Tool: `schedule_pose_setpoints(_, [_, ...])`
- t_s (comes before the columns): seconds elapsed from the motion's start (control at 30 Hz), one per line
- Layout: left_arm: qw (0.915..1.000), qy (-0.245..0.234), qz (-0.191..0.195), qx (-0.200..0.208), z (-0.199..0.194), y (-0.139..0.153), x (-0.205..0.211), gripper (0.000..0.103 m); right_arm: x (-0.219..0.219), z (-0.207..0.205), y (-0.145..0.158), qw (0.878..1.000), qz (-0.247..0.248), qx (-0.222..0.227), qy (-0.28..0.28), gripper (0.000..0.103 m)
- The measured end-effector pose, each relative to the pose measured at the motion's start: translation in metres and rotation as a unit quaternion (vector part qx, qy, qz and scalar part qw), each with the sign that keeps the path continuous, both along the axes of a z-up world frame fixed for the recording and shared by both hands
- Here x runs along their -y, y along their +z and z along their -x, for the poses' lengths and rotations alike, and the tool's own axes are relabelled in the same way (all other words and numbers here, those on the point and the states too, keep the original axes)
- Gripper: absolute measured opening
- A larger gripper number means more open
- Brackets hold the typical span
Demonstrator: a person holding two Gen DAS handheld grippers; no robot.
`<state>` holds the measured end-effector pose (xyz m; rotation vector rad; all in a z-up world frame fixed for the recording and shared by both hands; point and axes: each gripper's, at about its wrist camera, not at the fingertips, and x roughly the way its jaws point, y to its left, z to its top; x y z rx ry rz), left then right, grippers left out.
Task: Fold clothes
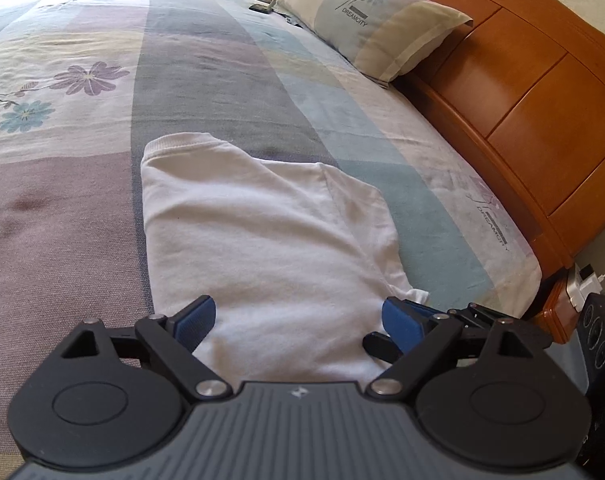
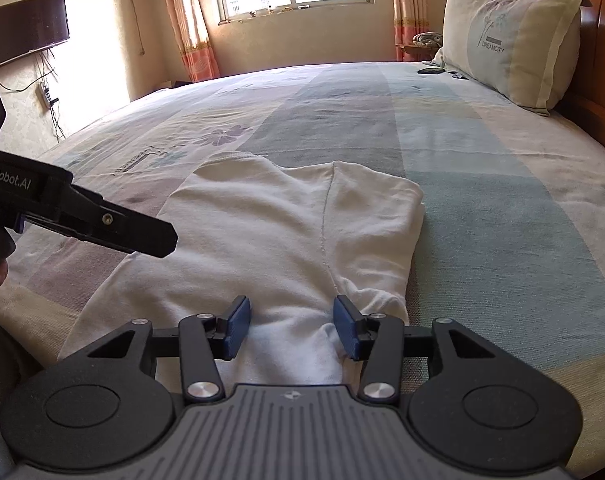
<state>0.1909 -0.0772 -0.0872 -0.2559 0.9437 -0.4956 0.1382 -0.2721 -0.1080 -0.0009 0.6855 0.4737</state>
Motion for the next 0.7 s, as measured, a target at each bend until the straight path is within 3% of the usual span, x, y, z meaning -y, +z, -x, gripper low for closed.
schedule_pose_setpoints(0.13, [0.9996,0.014,0.019,-0.017,-0.007,-0.013,-0.003,0.09,-0.004,0.002,-0.001,1.0,0.006,0.004,0.007,0.06])
schedule_pose_setpoints(0.33, [0.9997,0.017,0.004,0.017,-0.029,0.005,-0.001,0.091,-0.003,0.001,-0.001,1.0,-0.001,0.004,0.009,0.065])
schedule_pose_setpoints(0.53, [0.9995,0.025,-0.008,0.018,-0.066,-0.01,0.003,0.091,-0.01,0.003,-0.002,1.0,0.012,0.01,0.017,0.073])
schedule_pose_setpoints(0.7, [0.999,0.03,-0.005,0.032,-0.066,0.002,0.005,0.091,-0.011,0.003,-0.001,1.0,0.009,0.009,0.017,0.075])
